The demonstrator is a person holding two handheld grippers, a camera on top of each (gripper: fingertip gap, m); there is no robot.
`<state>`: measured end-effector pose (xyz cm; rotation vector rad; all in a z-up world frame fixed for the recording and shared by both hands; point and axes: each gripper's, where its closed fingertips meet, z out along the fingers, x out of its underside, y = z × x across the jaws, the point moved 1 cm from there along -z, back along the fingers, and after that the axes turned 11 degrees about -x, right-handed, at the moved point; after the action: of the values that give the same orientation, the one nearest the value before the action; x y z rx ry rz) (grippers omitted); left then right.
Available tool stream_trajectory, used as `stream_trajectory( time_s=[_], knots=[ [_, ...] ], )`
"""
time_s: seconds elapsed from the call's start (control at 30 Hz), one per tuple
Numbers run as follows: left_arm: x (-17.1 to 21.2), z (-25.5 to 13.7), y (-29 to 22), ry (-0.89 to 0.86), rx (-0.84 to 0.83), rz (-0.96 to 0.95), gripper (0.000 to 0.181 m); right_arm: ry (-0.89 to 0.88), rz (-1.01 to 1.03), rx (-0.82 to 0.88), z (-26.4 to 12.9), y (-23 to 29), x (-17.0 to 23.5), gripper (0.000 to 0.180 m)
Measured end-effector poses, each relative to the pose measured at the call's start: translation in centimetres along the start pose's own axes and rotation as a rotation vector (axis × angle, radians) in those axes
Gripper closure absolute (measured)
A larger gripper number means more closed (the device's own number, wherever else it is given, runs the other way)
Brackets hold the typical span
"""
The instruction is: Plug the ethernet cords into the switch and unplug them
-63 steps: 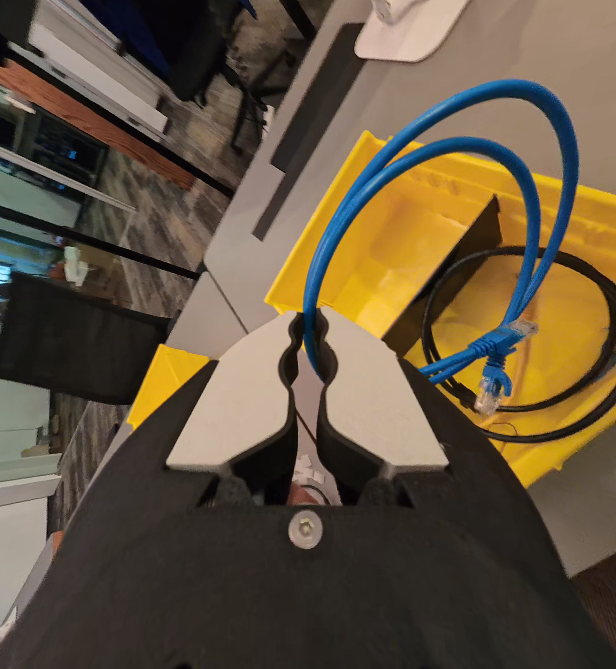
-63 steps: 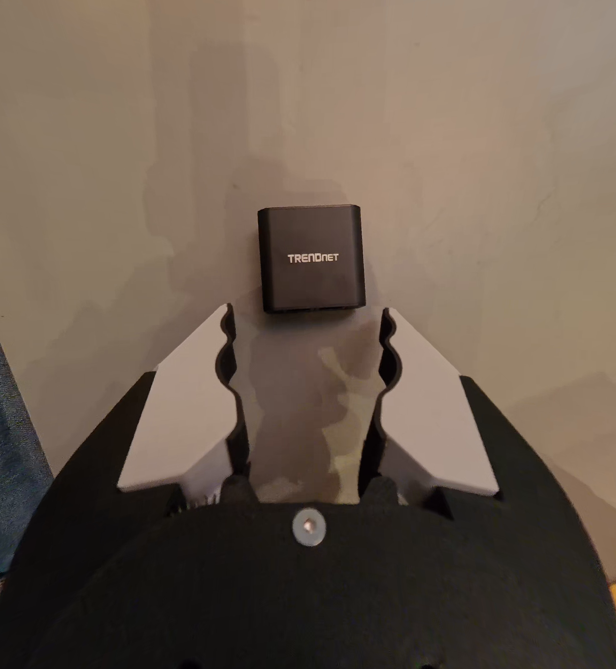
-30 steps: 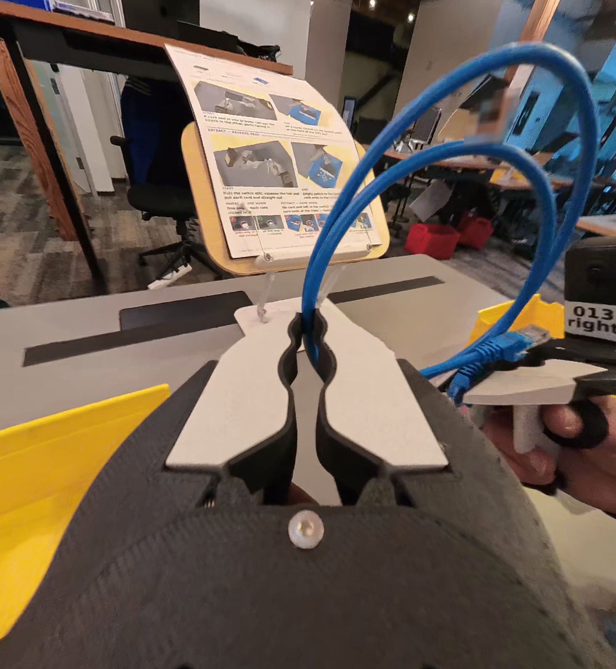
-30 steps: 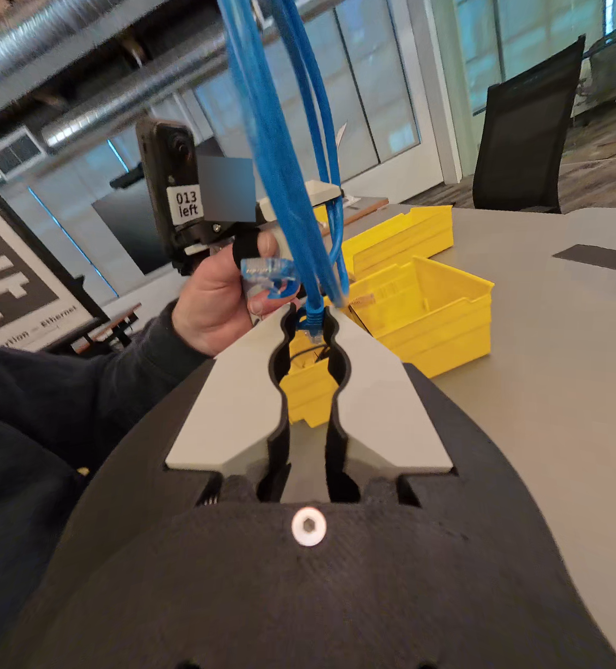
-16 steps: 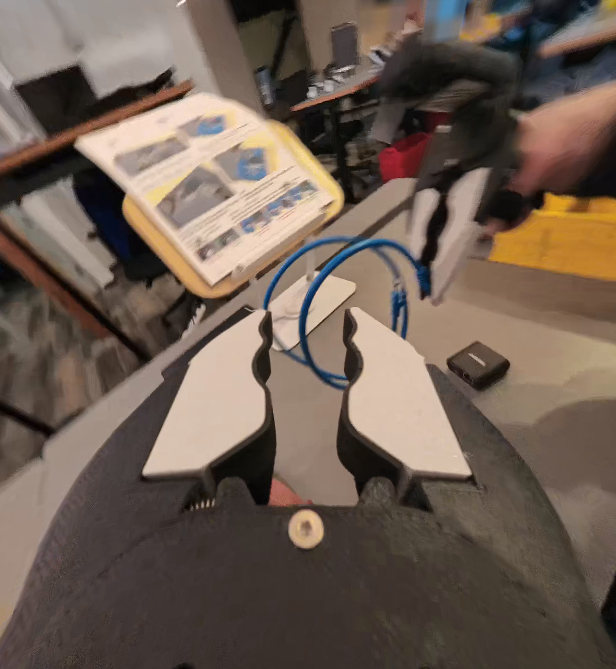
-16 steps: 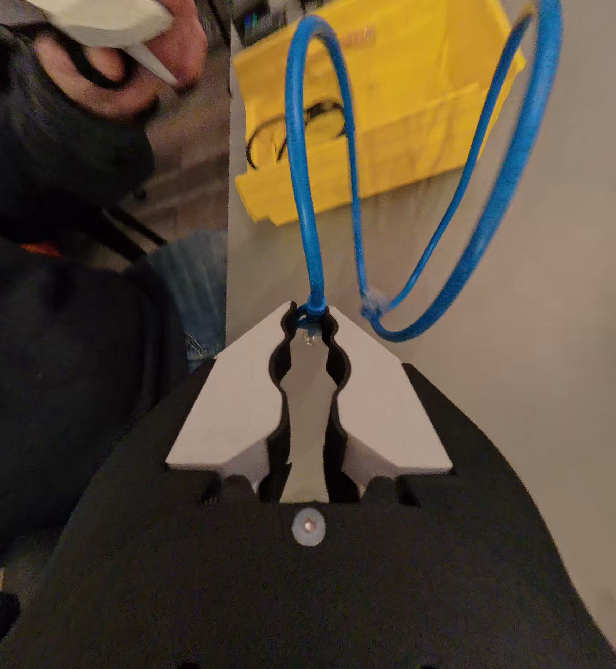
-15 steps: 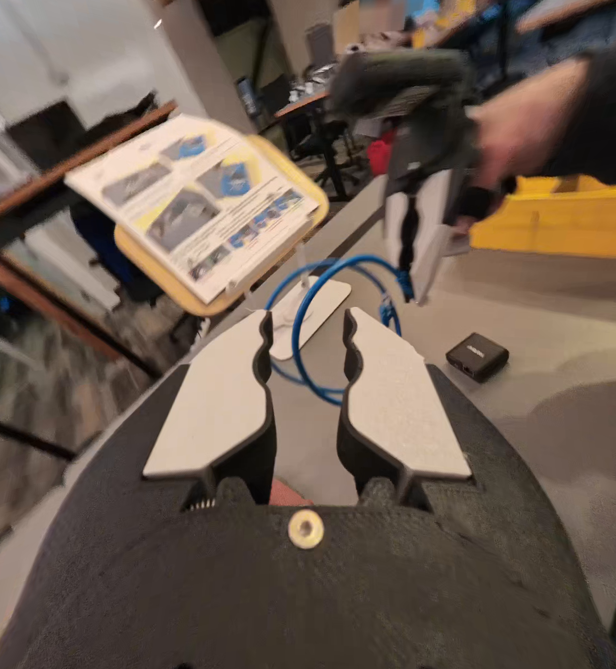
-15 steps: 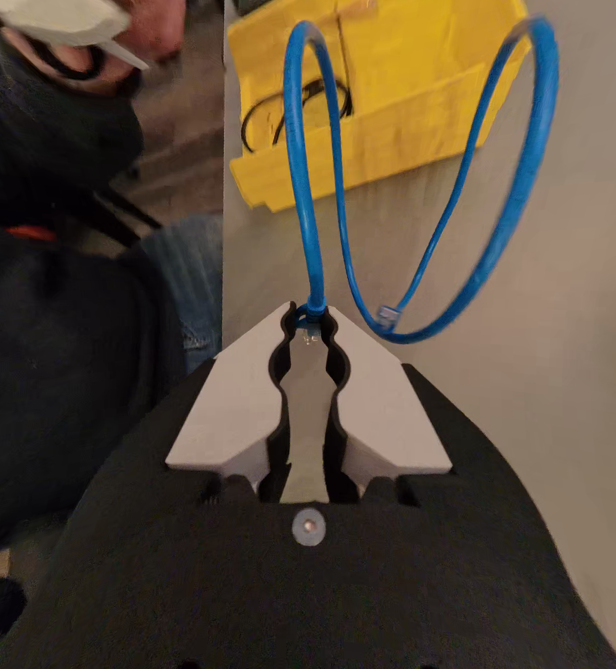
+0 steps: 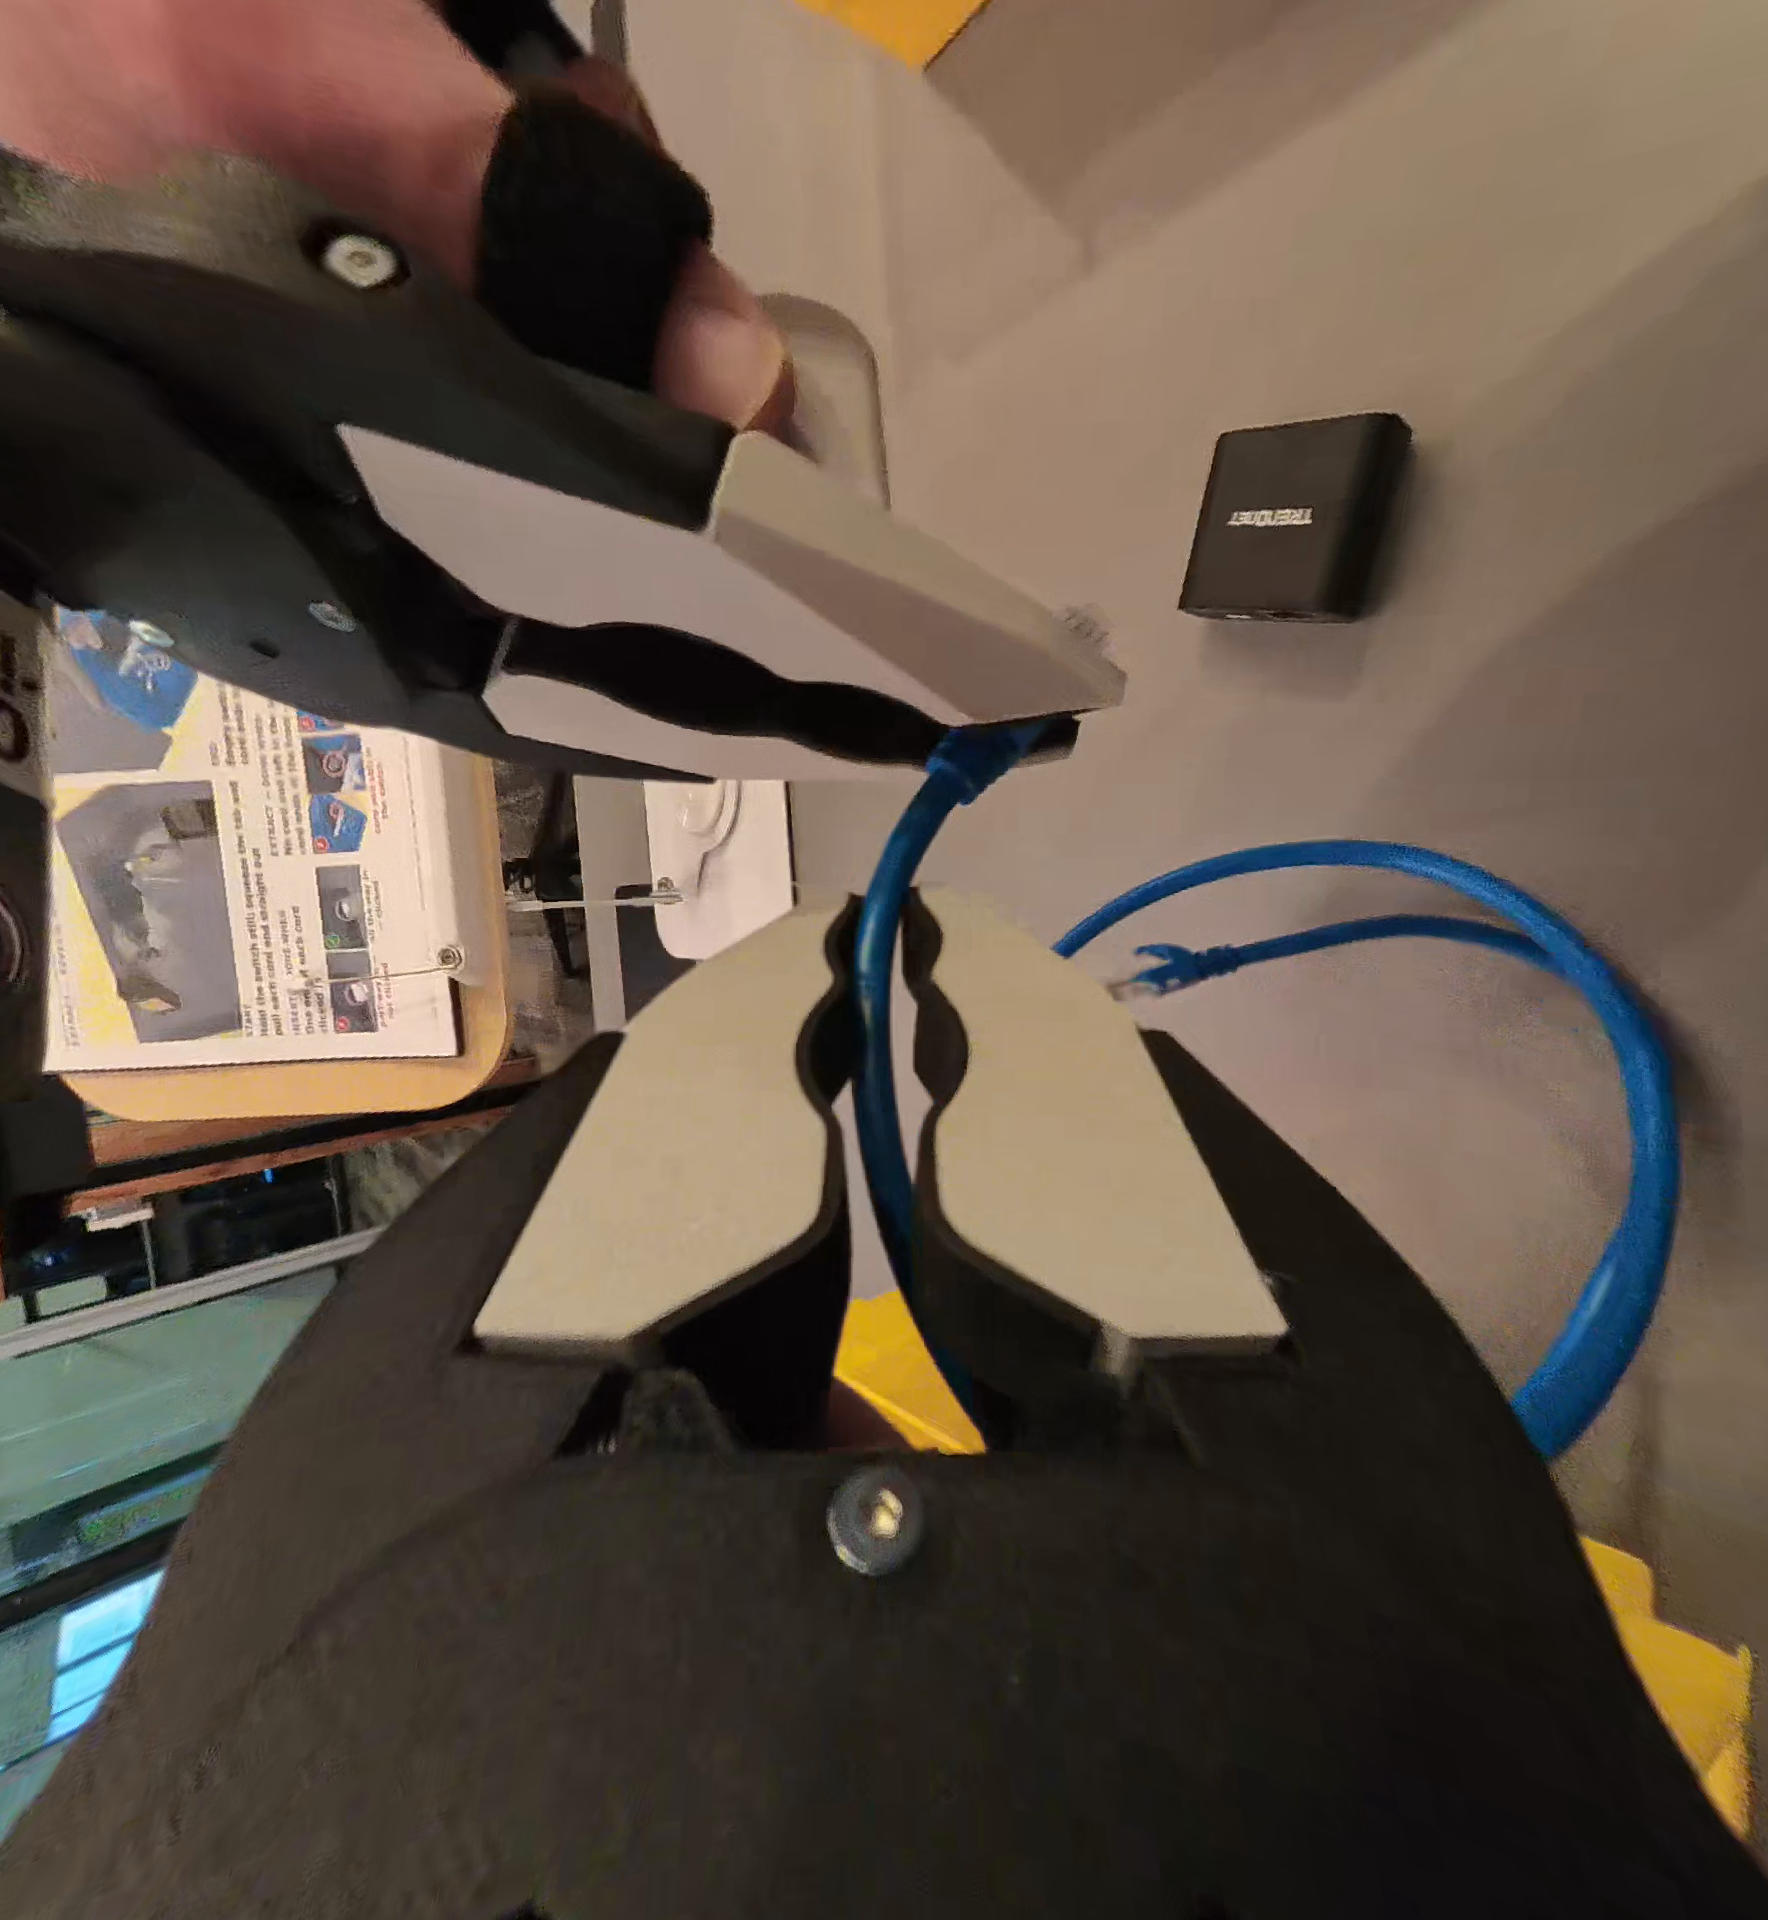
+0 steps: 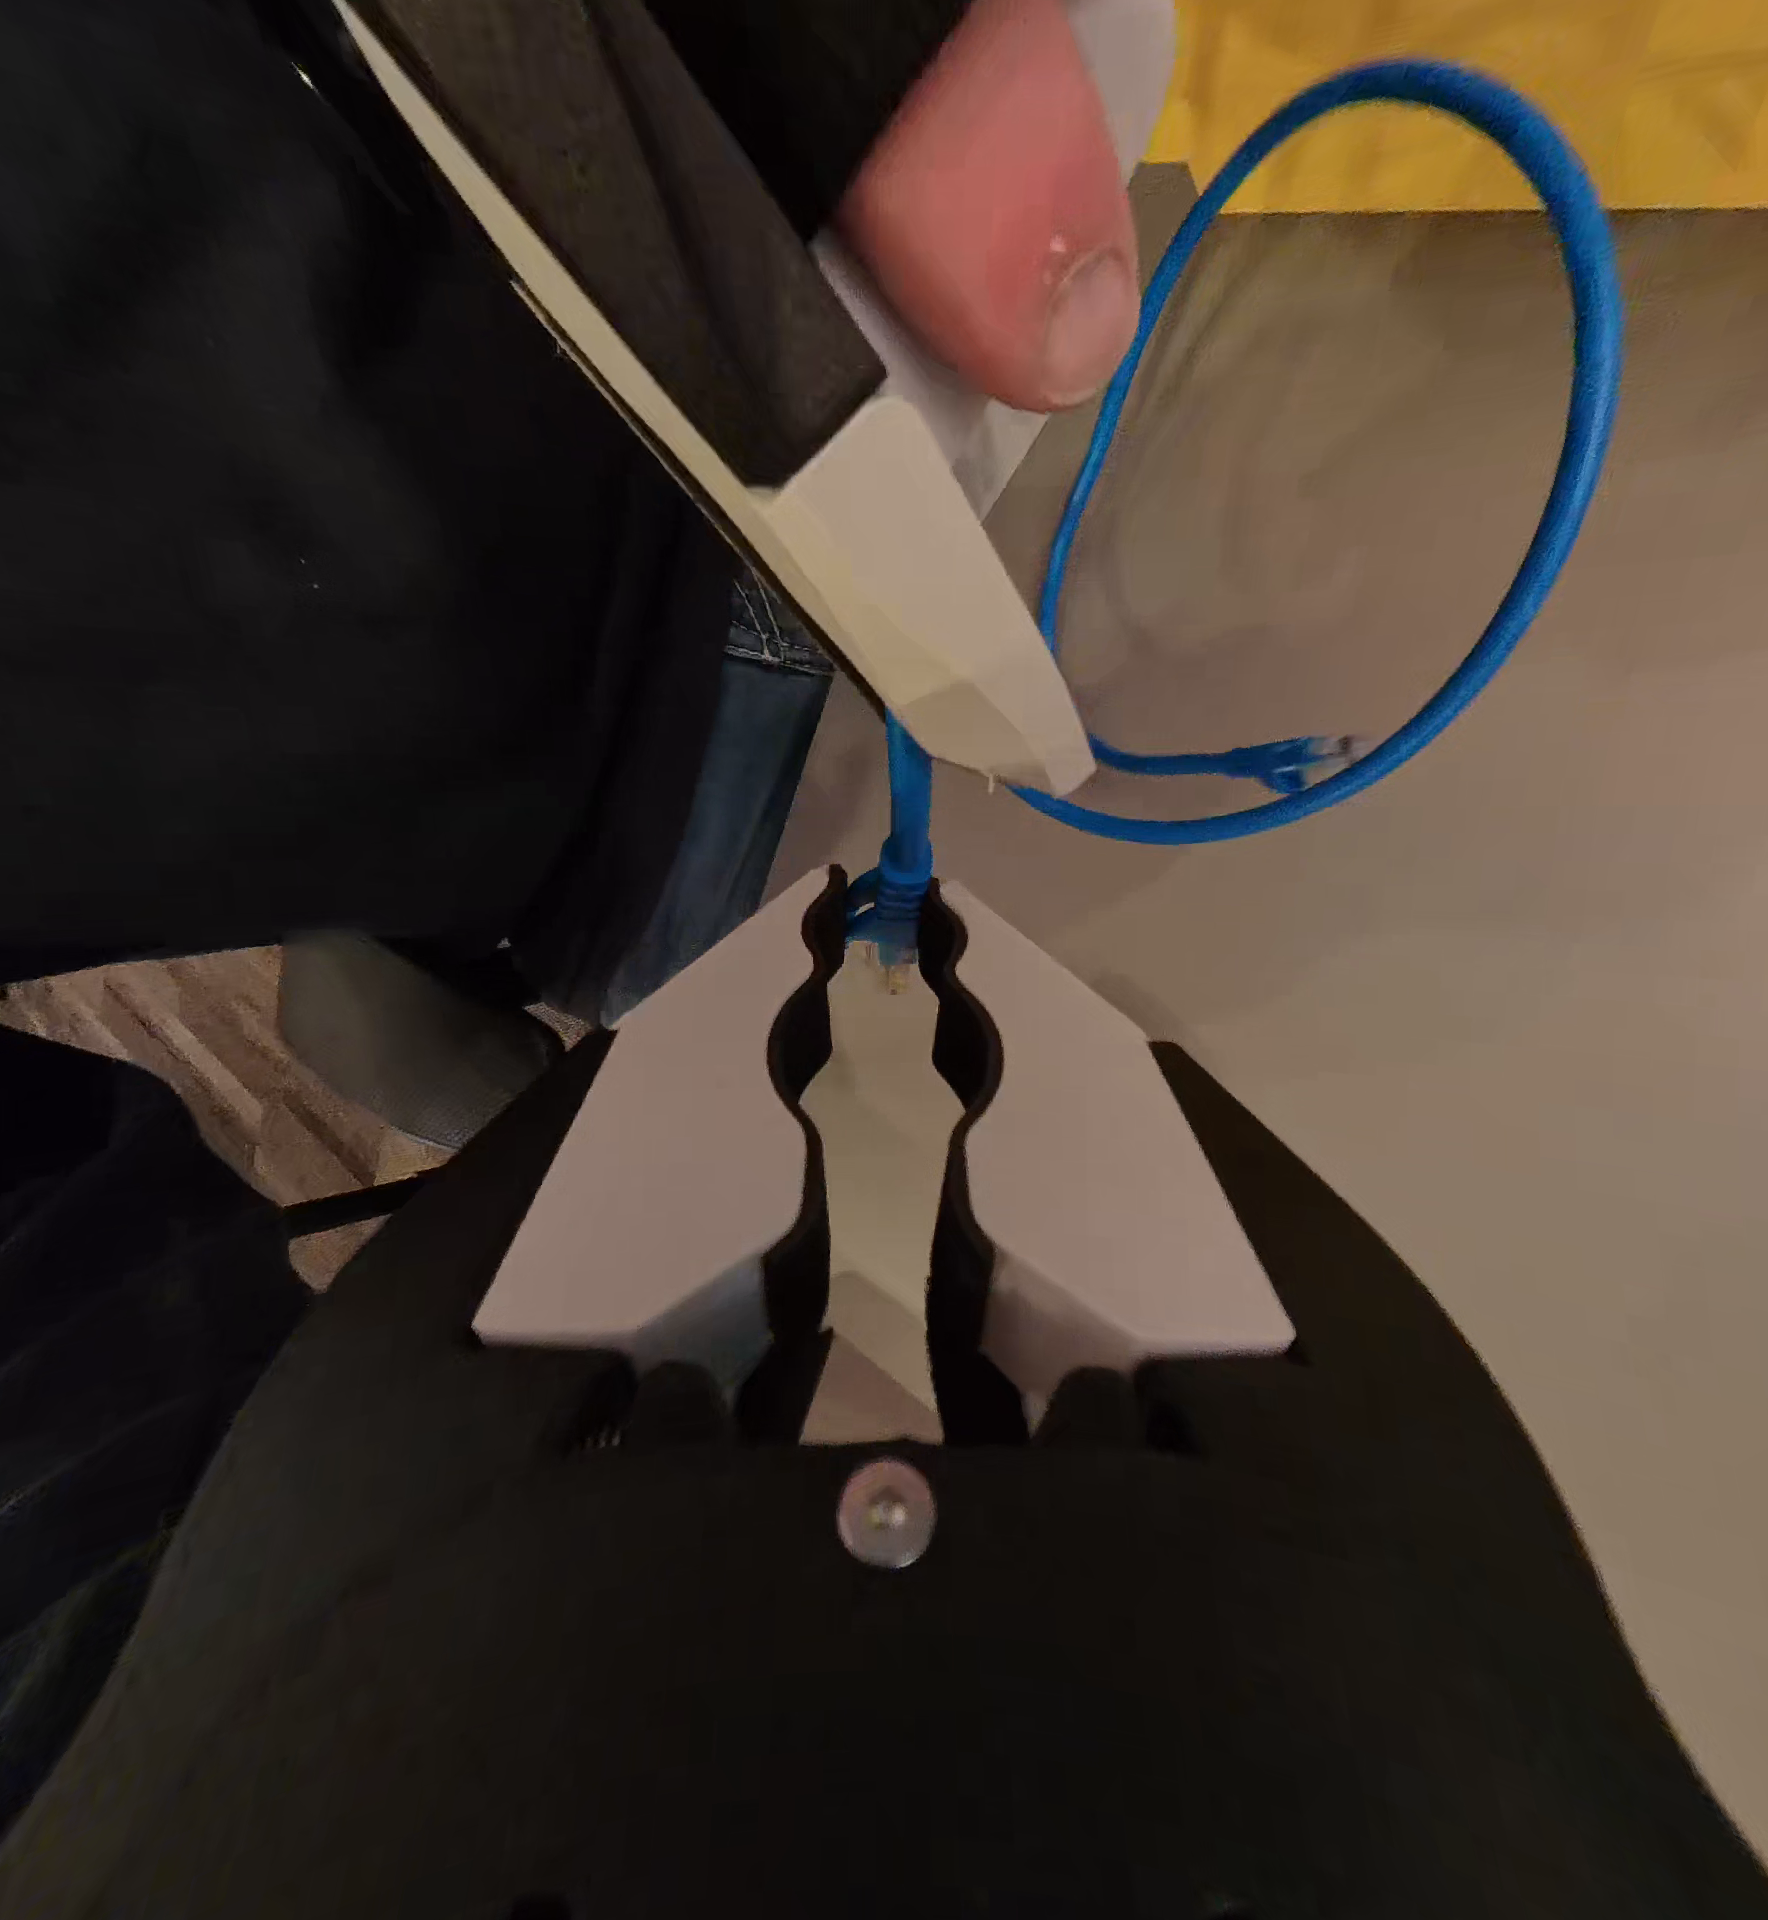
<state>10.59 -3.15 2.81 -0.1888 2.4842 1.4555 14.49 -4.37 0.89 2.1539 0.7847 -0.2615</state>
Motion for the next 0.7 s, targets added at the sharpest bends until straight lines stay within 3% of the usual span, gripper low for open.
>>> stream_trajectory(
  time_s=[0.2,0.3,0.5,0.7],
  knots=[
    [2.2,0.9,0.7,0.037,-0.016,-0.192,0.177,-0.204,-0.032,0.101,-2.0,-1.9,-1.3,0.165],
    [3.0,0.9,1.4,0.013,0.008,-0.435,0.177,-0.384,-0.068,0.245,-4.2,-2.5,-2.0,0.143],
    [3.6,0.7,1.7,-0.049,0.077,-0.757,0.177,-0.707,-0.199,0.464,-5.7,-1.9,-2.0,0.149],
    [3.4,0.7,1.3,-0.073,0.193,-0.913,0.177,-0.555,-0.484,1.001,-6.1,-1.3,-2.0,0.165]
  ],
)
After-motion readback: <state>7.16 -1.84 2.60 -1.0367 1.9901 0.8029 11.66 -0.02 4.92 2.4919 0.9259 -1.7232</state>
